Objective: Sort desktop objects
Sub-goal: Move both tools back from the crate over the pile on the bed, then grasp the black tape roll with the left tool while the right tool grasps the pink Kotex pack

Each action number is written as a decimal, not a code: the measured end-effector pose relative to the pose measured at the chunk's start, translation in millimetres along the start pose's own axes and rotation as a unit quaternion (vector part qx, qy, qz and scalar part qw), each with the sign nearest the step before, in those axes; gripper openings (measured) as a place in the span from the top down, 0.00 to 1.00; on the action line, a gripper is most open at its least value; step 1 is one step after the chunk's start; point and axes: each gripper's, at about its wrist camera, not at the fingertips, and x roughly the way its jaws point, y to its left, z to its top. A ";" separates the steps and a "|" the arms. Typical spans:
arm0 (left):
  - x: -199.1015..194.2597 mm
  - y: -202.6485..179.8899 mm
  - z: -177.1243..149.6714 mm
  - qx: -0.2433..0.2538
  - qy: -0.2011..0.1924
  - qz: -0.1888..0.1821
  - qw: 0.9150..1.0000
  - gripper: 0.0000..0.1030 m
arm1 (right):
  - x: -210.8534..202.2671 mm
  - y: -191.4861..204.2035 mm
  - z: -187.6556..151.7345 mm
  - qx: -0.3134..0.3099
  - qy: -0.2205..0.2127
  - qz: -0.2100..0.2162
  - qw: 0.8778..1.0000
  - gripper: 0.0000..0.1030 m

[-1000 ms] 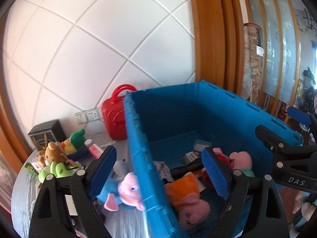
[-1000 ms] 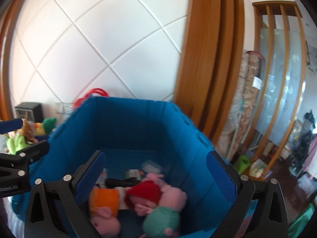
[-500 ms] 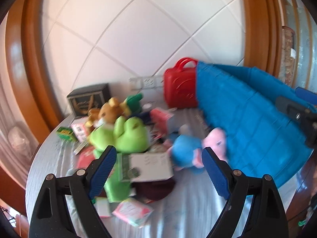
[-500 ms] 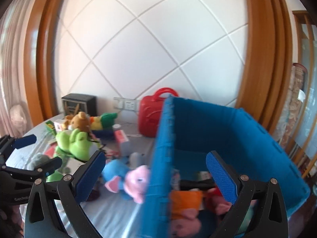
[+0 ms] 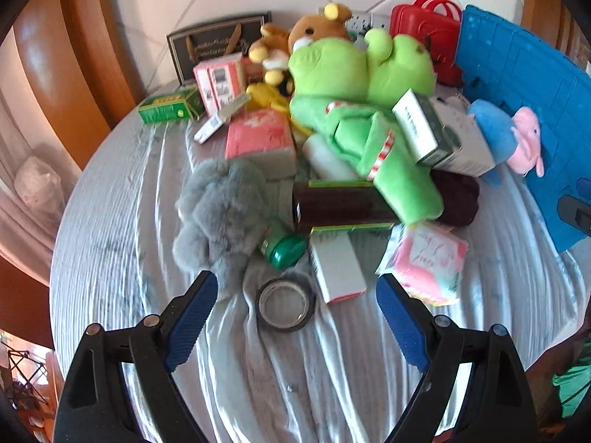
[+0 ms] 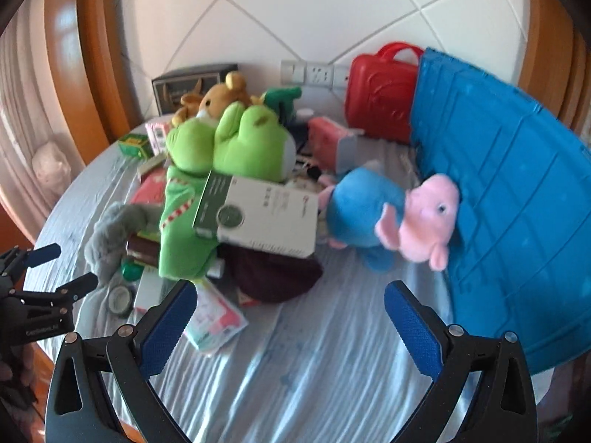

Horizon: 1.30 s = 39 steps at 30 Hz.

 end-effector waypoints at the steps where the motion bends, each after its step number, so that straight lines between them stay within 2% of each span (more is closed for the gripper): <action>1: 10.0 4.8 -6.7 -0.007 0.010 0.000 1.000 0.14 | 13.1 7.0 -6.3 -0.007 0.017 0.005 1.000 0.00; 6: 48.7 17.7 -31.9 -0.029 0.043 0.005 0.999 0.19 | 58.5 26.7 -24.3 -0.032 0.068 0.024 0.997 0.00; 12: 69.2 22.1 -37.9 -0.050 0.040 0.014 0.998 0.27 | 101.6 39.0 -39.2 -0.043 0.103 0.047 0.993 0.00; 16: 71.2 16.8 -35.7 -0.045 0.028 0.007 0.999 0.28 | 121.7 43.9 -41.2 -0.043 0.115 0.064 0.990 0.00; 20: 72.0 11.2 -40.5 -0.035 0.037 -0.004 0.999 0.28 | 138.0 49.5 -41.6 -0.042 0.125 0.091 0.987 0.00; 22: 73.9 9.5 -44.9 -0.032 0.043 -0.007 0.999 0.28 | 141.8 53.8 -42.4 -0.050 0.129 0.091 0.986 0.00; 24: 83.3 11.1 -43.9 -0.032 0.054 0.007 0.998 0.27 | 142.2 57.5 -43.7 -0.059 0.129 0.091 0.986 0.00; 29: 82.9 18.1 -40.3 -0.047 0.043 -0.001 0.998 0.30 | 158.6 59.6 -50.6 -0.059 0.148 0.093 0.983 0.00; 35: 77.4 17.7 -41.4 -0.043 0.034 -0.003 0.998 0.30 | 166.7 59.7 -60.9 -0.072 0.120 0.071 0.988 0.00; 39: 73.5 17.2 -41.3 -0.046 0.033 -0.001 0.998 0.30 | 172.6 61.2 -63.0 -0.086 0.129 0.061 0.986 0.00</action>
